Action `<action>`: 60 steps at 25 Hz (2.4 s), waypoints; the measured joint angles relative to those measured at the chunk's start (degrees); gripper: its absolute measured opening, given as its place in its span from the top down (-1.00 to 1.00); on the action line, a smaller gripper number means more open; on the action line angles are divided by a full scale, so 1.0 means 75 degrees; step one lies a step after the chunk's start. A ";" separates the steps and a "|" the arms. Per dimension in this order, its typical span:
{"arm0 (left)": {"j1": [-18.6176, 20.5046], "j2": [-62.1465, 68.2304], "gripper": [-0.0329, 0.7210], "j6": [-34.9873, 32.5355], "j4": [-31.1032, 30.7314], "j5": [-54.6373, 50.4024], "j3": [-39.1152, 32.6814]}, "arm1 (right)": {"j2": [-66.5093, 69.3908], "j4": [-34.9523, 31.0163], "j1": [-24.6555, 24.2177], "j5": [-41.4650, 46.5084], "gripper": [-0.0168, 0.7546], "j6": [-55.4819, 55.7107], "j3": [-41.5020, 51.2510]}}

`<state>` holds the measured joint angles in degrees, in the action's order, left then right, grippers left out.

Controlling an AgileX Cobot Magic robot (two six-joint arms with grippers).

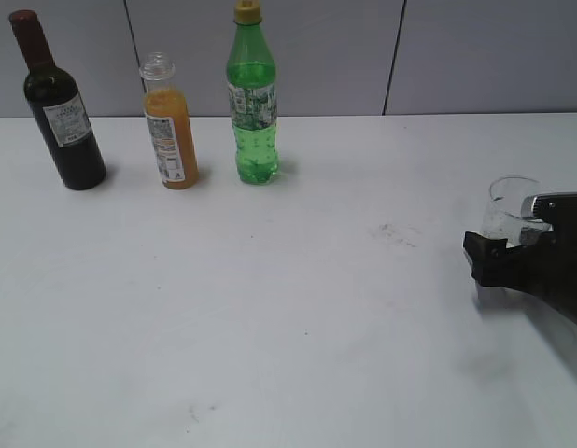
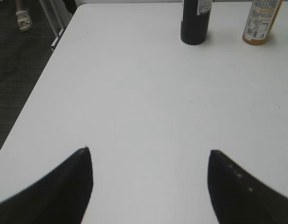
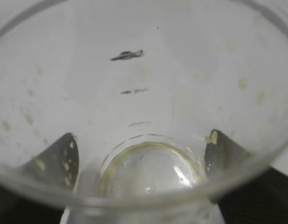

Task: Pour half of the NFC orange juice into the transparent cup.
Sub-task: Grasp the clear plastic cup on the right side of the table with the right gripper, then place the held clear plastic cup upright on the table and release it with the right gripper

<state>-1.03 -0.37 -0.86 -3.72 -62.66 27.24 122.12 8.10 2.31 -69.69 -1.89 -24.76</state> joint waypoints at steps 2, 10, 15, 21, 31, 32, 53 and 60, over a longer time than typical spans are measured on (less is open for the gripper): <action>0.0000 0.0000 -0.66 0.0000 0.0000 0.0000 0.0000 | 0.0020 0.0000 0.0000 0.0000 -0.69 0.0000 0.0000; 0.0000 0.0000 -0.66 0.0000 0.0000 0.0000 0.0000 | 0.0026 0.0007 0.0000 0.0000 -0.48 0.0000 0.0000; 0.0000 0.0000 -0.66 0.0000 0.0000 0.0000 0.0000 | 0.0026 0.0030 0.0000 0.0000 -0.47 -0.0029 0.0000; 0.0000 0.0000 -0.66 0.0000 0.0000 0.0000 0.0000 | -0.0153 0.1270 0.0000 0.0009 -0.47 -0.0111 0.0000; 0.0000 0.0000 -0.66 0.0000 0.0000 0.0000 0.0000 | -0.0619 0.5491 0.0388 0.0009 -0.47 0.0677 -0.0766; 0.0000 0.0000 -0.66 0.0000 0.0000 0.0000 0.0000 | -0.0619 0.5614 0.0583 0.0016 -0.47 0.0763 -0.0911; 0.0000 0.0000 -0.66 0.0000 -0.0007 0.0000 0.0000 | 0.0812 0.7206 0.4585 0.1952 -0.47 0.3406 -0.5446; 0.0000 0.0000 -0.66 0.0000 -0.0007 0.0000 0.0000 | 0.1466 0.8776 0.4738 0.2628 -0.47 0.4360 -0.6186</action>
<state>-1.03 -0.37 -0.86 -3.77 -62.66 27.24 133.11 73.92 37.84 -49.98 30.81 -71.15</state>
